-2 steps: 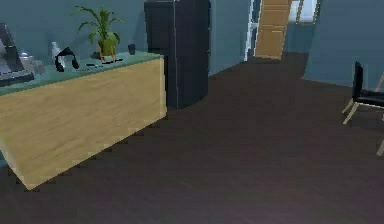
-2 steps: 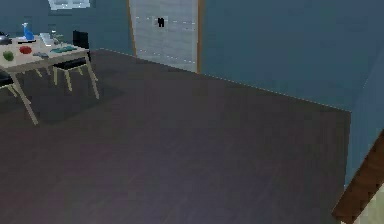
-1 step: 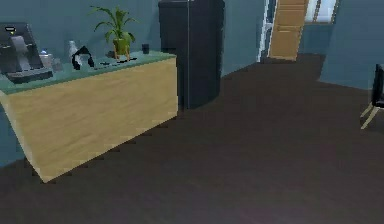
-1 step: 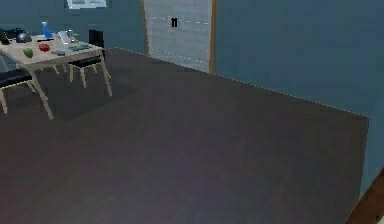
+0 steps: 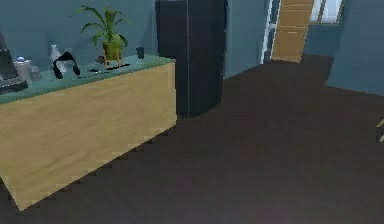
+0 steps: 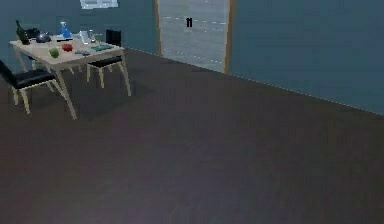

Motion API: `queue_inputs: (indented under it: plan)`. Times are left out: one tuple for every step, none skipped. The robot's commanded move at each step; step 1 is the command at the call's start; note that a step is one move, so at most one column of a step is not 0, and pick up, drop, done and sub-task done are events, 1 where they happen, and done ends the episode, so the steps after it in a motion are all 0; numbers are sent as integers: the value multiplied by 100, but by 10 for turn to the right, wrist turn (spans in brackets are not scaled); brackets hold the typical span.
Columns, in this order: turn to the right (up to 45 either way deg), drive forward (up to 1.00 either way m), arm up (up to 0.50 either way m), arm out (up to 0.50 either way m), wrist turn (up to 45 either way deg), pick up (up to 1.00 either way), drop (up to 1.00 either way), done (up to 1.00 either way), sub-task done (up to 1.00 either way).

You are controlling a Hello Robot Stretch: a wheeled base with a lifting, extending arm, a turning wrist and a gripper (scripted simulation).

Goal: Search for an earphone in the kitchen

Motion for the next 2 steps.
queue_inputs:
  plan:
    - [-450, 0, 0, 0, 0, 0, 0, 0, 0]
    - [0, 100, 0, 0, 0, 0, 0, 0, 0]
